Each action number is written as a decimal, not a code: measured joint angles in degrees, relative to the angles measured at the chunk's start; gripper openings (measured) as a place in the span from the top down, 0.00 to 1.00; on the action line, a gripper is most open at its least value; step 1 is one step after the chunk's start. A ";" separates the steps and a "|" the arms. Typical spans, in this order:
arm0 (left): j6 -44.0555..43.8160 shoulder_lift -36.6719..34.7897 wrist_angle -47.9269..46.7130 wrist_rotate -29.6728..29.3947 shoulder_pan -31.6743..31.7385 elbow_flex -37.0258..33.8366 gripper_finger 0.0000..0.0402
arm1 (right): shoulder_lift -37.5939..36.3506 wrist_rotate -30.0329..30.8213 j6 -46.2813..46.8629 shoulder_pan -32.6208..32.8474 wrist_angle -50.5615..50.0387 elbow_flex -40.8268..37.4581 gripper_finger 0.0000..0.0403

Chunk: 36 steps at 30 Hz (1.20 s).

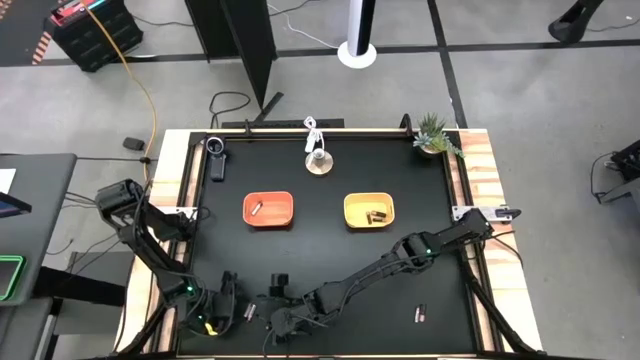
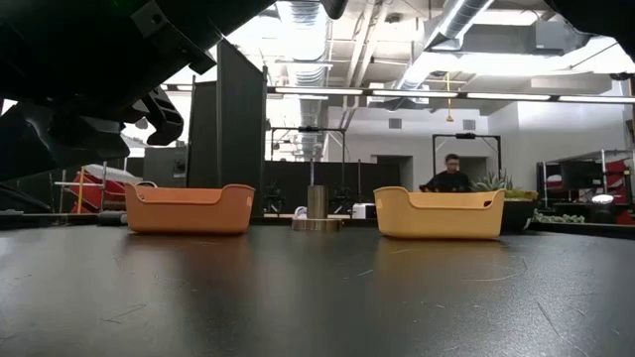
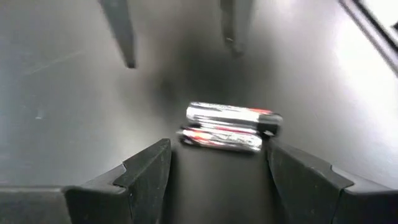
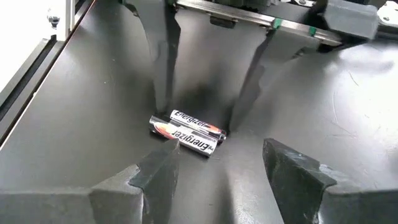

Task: Sort batteries
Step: Put the silver battery into the orange bin

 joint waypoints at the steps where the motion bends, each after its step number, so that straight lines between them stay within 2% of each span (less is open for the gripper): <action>1: 0.00 0.00 -0.18 -0.20 0.28 0.00 0.35 | 0.00 0.02 0.00 0.00 -0.02 0.02 0.38; 17: 0.17 -0.14 -2.80 -0.46 3.23 0.09 0.35 | 0.00 0.02 0.02 0.00 -0.04 0.00 0.38; 27: 0.83 -0.28 -2.72 3.62 5.58 -0.84 0.35 | 0.00 0.01 0.02 0.00 -0.05 0.02 0.38; 36: 4.76 -0.22 -1.57 3.92 5.94 -1.18 0.35 | 0.00 0.02 0.02 0.00 -0.06 0.02 0.38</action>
